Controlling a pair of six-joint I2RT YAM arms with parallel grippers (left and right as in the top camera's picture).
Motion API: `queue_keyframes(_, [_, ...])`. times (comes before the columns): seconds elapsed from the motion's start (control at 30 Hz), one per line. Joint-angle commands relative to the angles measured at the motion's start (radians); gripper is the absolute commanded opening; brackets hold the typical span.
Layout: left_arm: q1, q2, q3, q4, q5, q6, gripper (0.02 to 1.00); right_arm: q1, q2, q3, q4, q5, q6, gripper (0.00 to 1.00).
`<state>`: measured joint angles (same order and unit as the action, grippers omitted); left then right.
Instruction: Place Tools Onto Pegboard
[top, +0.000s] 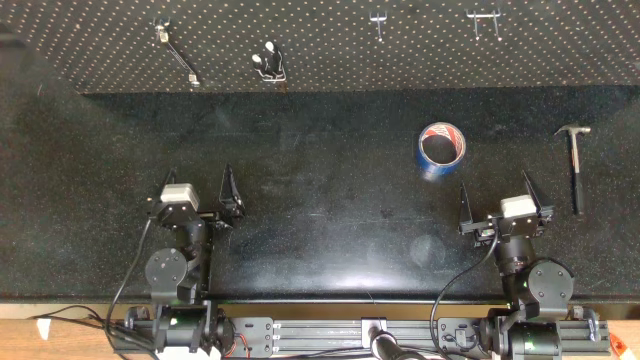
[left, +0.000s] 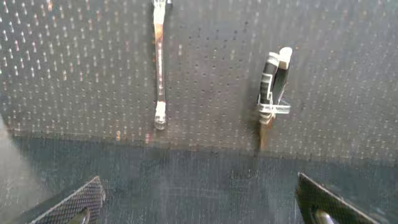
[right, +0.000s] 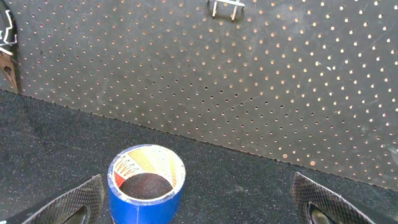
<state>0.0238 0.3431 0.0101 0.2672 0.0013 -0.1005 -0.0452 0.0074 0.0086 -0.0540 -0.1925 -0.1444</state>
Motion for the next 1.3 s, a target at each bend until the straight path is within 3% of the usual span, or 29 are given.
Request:
queue_keyframes(0.03, [0.002,-0.138,-0.005,-0.203,-0.001,-0.007,0.996,-0.003,-0.006,-0.003,-0.006,0.001,-0.007,0.976])
queue_keyframes(0.13, [0.001,-0.247,-0.005,-0.347,-0.019,0.013,0.998,-0.003,-0.006,-0.003,-0.006,0.001,-0.008,0.976])
queue_keyframes(0.23, [0.001,-0.3,-0.005,-0.347,-0.019,0.083,0.996,-0.003,-0.006,-0.003,-0.006,0.001,-0.007,0.976])
queue_keyframes(0.43, [0.0,-0.34,-0.005,-0.346,-0.019,0.083,0.996,-0.003,-0.006,-0.003,-0.006,0.001,-0.008,0.976])
queue_keyframes(0.63, [-0.077,-0.34,-0.005,-0.346,-0.019,0.083,0.996,-0.003,-0.006,-0.003,-0.006,0.001,-0.007,0.976])
queue_keyframes(1.1, [-0.078,-0.34,-0.005,-0.346,-0.019,0.083,0.996,-0.006,-0.006,-0.003,-0.006,0.009,-0.007,0.976])
queue_keyframes(1.17, [-0.077,-0.34,-0.005,-0.346,-0.019,0.083,0.996,-0.006,-0.006,-0.003,-0.006,0.014,0.076,0.976])
queue_keyframes(1.2, [-0.077,-0.34,-0.005,-0.346,-0.019,0.083,0.996,-0.007,-0.004,0.003,-0.006,0.043,0.2,0.976])
queue_keyframes(1.3, [-0.078,-0.34,-0.005,-0.346,-0.019,0.083,0.996,-0.003,0.135,0.095,-0.012,0.043,0.315,0.976])
